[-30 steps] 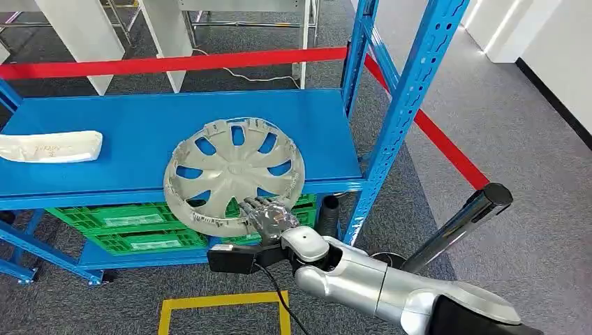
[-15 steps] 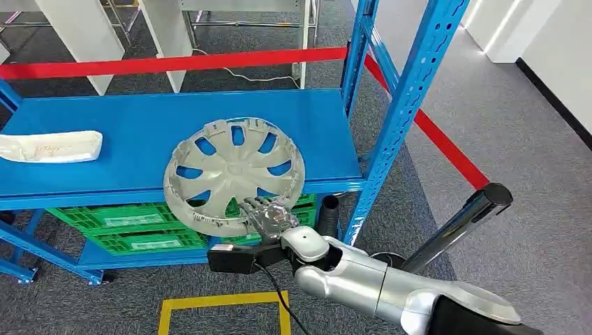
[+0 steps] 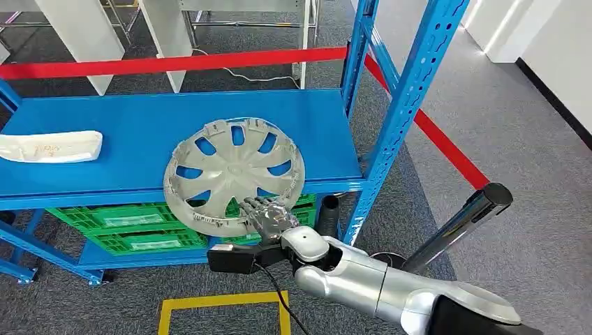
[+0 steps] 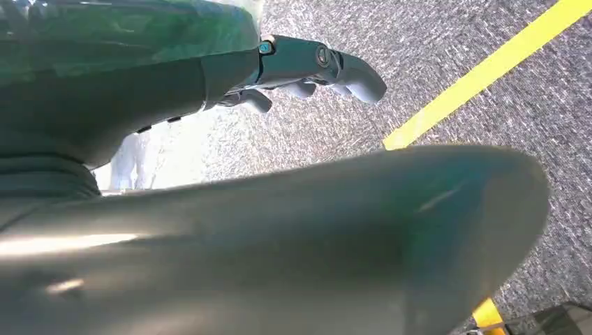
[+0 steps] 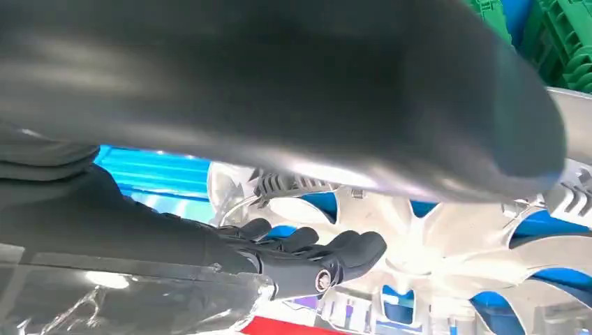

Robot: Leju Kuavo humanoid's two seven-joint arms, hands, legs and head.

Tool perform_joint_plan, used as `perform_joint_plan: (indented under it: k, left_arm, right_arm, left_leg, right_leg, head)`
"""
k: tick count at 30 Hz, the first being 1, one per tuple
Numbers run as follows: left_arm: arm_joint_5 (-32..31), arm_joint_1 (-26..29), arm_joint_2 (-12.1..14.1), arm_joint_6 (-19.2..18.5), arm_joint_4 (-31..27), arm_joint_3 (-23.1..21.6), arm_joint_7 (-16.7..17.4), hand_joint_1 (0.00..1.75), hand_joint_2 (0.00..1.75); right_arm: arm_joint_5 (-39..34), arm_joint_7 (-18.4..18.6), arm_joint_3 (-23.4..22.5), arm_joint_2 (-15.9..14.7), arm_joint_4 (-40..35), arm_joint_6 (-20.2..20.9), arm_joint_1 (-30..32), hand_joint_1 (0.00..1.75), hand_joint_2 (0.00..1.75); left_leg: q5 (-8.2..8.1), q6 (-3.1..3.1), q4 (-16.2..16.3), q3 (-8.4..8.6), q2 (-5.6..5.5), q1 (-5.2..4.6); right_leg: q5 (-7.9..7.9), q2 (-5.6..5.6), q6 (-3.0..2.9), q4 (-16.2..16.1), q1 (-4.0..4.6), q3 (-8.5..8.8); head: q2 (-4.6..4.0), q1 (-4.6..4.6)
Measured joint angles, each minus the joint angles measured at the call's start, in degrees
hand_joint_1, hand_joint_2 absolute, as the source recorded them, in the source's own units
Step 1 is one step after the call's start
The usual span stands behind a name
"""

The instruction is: Take the parts from the cabinet and place them on the table.

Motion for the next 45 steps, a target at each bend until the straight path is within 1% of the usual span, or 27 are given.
perform_joint_plan:
  k: [45]
  left_arm:
    - [0.00,0.00,-0.02,0.00,0.00,0.00,0.00,0.00,0.00]
  right_arm:
    - [0.00,0.00,0.00,0.00,0.00,0.00,0.00,0.00,0.00]
  left_leg:
    - [0.00,0.00,0.00,0.01,0.00,0.00]
  right_leg:
    - [0.00,0.00,0.00,0.02,0.00,0.00]
  head:
    - [0.00,0.00]
